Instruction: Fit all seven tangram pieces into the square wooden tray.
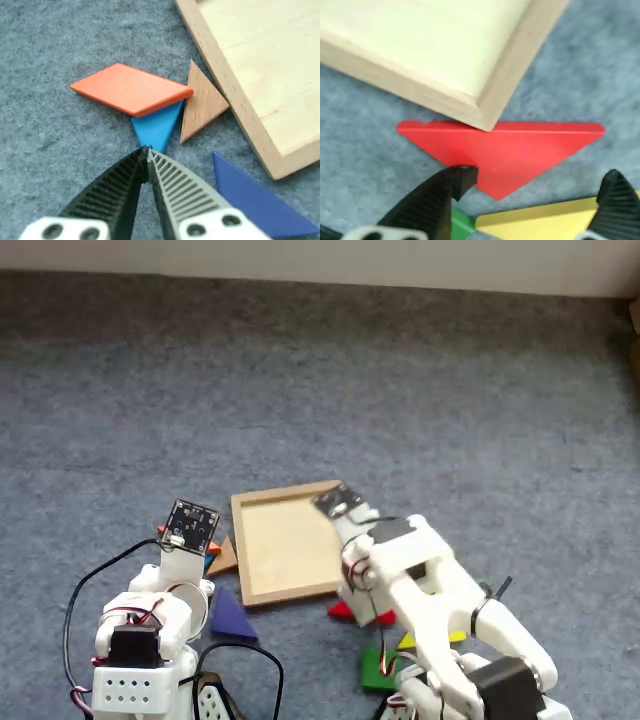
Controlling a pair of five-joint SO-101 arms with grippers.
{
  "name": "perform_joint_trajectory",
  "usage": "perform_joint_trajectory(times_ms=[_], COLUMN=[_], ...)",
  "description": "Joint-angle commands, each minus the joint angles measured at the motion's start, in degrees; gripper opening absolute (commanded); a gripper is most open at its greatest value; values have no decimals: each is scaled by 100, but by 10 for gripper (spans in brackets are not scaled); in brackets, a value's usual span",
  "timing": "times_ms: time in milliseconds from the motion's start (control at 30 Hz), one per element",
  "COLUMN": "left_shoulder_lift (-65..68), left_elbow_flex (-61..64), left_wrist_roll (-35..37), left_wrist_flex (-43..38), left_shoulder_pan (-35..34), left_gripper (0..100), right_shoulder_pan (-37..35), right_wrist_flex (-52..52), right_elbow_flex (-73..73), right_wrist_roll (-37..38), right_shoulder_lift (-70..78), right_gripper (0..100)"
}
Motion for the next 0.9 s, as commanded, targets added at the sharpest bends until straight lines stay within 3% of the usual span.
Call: perform_joint_trajectory(times_ms=[0, 300, 433, 700, 867], left_shoulder_lift=[-180, -180, -180, -180, -180], left_elbow_flex=[119, 119, 119, 119, 119], left_wrist_roll=[-44, -44, -44, -44, -44], left_wrist_flex=[26, 26, 26, 26, 26], left_shoulder_pan=[-48, -48, -48, -48, -48], left_gripper=[7, 7, 7, 7, 7], right_shoulder_pan=[778, 1780, 1842, 1174, 760], right_wrist_flex=[-505, -664, -145, 277, -66], right_elbow_flex=[-444, -1701, -2079, -2536, -2668], right_wrist_roll=[422, 519, 378, -2251, -2963], right_shoulder_lift=[453, 971, 822, 681, 690], right_gripper=[380, 380, 380, 380, 380])
